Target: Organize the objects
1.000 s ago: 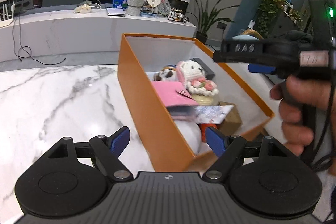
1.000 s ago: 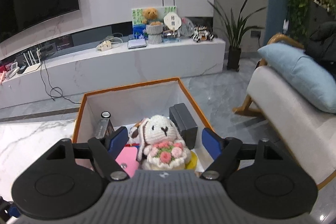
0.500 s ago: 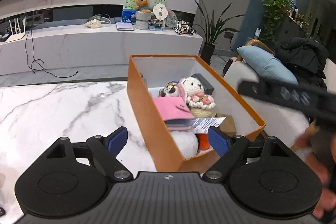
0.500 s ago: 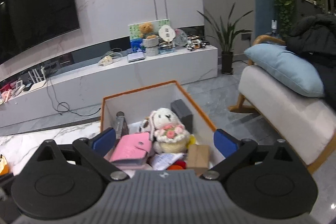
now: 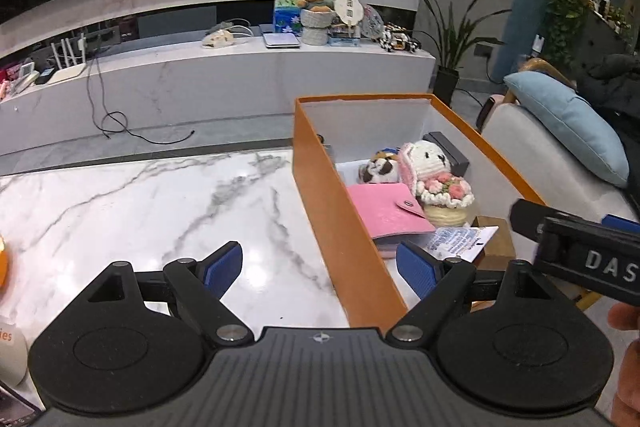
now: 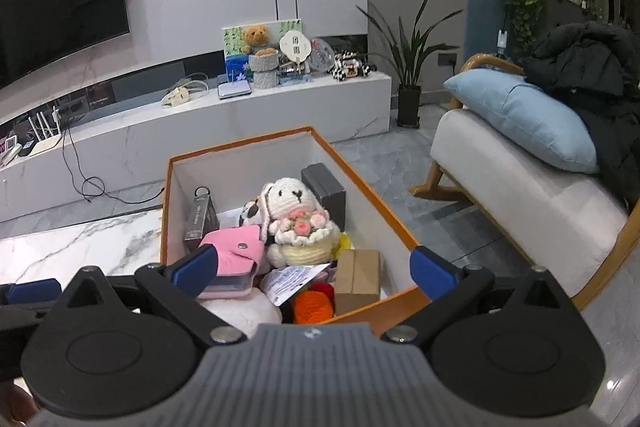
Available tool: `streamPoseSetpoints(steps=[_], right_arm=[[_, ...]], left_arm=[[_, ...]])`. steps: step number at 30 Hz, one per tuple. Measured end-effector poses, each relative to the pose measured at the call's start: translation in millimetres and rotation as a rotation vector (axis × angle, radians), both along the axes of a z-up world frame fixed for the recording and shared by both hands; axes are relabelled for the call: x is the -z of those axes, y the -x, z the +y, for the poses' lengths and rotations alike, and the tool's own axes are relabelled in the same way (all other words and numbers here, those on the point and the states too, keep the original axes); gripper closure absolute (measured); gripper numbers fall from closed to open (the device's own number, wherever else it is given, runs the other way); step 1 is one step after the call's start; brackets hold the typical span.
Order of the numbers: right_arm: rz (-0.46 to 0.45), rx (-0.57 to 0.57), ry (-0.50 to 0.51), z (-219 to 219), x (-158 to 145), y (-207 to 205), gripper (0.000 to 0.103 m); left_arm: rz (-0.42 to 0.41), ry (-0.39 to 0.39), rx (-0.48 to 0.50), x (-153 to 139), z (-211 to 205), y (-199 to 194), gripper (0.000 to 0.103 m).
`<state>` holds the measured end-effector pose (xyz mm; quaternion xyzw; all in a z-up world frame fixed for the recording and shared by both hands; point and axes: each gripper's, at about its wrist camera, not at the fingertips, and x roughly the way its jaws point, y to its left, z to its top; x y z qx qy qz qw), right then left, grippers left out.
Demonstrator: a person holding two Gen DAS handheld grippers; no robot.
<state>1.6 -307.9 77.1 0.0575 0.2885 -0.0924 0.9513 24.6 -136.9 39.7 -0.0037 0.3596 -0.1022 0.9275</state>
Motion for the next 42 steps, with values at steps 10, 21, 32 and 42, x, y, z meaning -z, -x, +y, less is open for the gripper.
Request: streamPoseSetpoints(steps=[10, 21, 32, 42], right_arm=[[0.049, 0.050, 0.026, -1.8, 6.6, -5.0, 0.001], [0.107, 0.054, 0.037, -2.2, 15.0, -9.8, 0.001], [0.113, 0.047, 0.035, 0.1, 14.8, -9.2, 0.001], [0.118, 0.044, 0.032, 1.7, 15.6, -9.7, 0.001]], left_arm=[[0.039, -0.037, 0.001, 8.3, -17.6, -1.8, 0.004], [0.117, -0.024, 0.029, 17.8, -28.0, -2.8, 0.004], [0.109, -0.060, 0.045, 16.3, -35.4, -1.8, 0.004], [0.108, -0.063, 0.047, 15.8, -34.5, -0.7, 0.004]])
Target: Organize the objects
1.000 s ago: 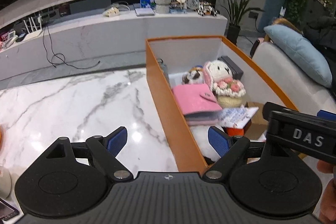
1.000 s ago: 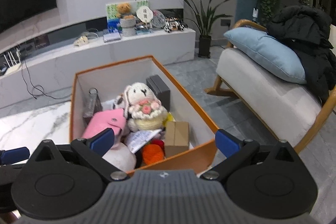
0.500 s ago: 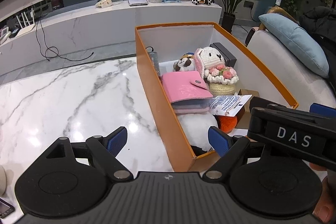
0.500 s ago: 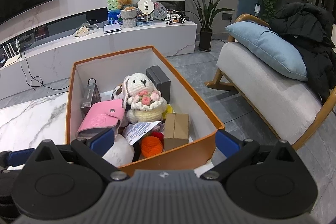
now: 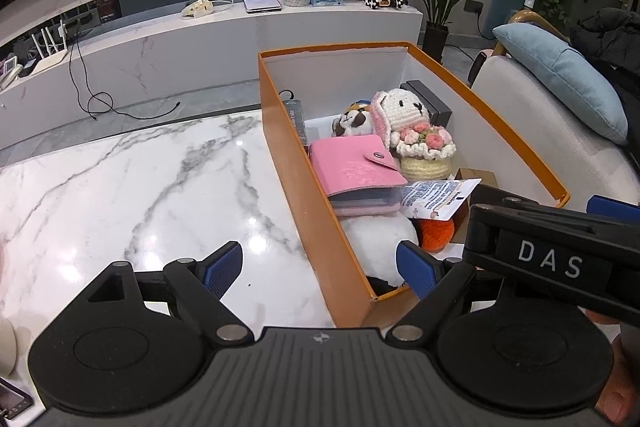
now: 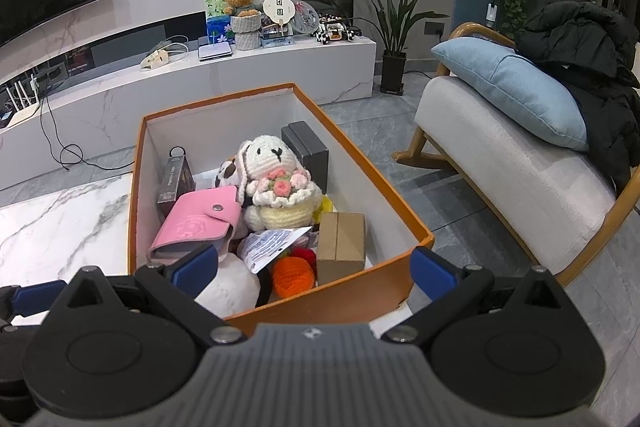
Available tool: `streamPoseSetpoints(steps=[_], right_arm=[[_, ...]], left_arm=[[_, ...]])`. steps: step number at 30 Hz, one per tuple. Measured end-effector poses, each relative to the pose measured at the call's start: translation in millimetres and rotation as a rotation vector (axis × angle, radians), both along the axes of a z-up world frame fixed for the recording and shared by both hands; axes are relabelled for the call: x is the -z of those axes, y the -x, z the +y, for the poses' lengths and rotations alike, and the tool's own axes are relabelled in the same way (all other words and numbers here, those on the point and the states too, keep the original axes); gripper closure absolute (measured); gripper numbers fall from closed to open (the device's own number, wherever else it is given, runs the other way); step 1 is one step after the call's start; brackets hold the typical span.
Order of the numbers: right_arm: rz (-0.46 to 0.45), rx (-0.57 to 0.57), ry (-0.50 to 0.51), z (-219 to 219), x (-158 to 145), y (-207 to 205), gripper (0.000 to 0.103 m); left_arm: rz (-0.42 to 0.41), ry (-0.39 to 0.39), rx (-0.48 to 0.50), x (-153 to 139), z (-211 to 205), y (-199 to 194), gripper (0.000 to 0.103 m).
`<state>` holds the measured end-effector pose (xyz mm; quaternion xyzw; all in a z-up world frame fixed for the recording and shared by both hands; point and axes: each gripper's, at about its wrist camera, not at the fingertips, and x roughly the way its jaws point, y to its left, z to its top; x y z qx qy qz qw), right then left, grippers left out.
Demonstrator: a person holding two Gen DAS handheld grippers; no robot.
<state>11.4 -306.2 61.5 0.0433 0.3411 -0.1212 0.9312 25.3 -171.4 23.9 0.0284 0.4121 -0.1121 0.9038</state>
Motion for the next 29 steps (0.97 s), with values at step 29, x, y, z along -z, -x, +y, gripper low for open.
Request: streamPoseSetpoints(steps=[29], right_arm=[[0.006, -0.005, 0.002, 1.7, 0.1, 1.3, 0.001]], left_arm=[[-0.004, 0.023, 0.035, 0.7, -5.7, 2.3, 0.004]])
